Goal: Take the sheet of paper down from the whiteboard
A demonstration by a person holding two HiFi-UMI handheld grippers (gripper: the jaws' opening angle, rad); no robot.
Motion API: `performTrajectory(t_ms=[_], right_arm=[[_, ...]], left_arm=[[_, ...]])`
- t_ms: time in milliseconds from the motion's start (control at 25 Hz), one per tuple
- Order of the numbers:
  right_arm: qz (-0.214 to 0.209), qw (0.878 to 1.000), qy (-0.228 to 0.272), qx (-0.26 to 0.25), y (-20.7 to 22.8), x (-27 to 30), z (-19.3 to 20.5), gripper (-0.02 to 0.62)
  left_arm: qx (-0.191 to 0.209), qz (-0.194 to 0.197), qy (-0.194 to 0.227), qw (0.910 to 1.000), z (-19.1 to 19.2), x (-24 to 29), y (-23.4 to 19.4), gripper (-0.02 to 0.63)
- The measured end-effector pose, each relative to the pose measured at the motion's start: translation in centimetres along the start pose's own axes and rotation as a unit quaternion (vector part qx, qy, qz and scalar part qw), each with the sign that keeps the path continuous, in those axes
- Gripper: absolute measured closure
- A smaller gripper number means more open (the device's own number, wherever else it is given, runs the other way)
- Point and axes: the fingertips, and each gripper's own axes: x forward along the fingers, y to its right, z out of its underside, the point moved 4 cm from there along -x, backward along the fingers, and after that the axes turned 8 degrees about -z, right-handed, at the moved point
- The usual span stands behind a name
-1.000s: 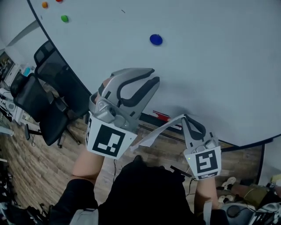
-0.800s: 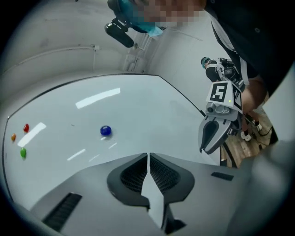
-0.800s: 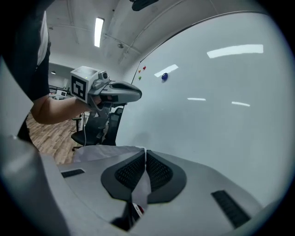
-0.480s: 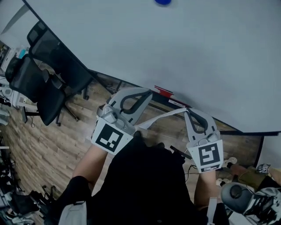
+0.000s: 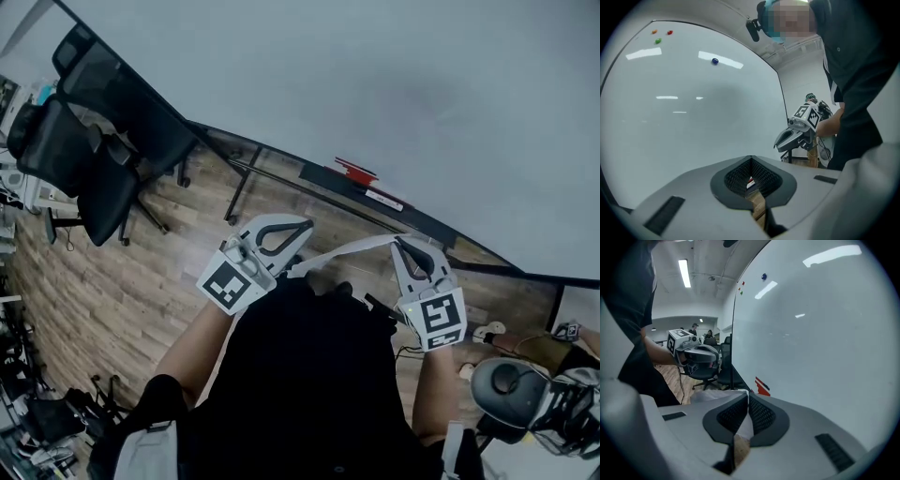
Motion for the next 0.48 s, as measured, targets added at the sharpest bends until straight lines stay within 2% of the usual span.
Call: performTrajectory(t_ms=[200, 480], right_arm=[[-0.007, 1.000, 0.005, 0.011, -0.5, 1.7, 3.6, 0.573], [-0.005, 1.000, 0.014, 0.027, -1.6, 3.8, 6.5, 0.573]], left_arm=[[-0.091, -0.023, 0.013, 0.9955, 3.3, -1.0, -0.2, 0.594], [-0.145, -0.028, -0.015, 0.9889, 7.6, -0.8, 1.2, 0.594]])
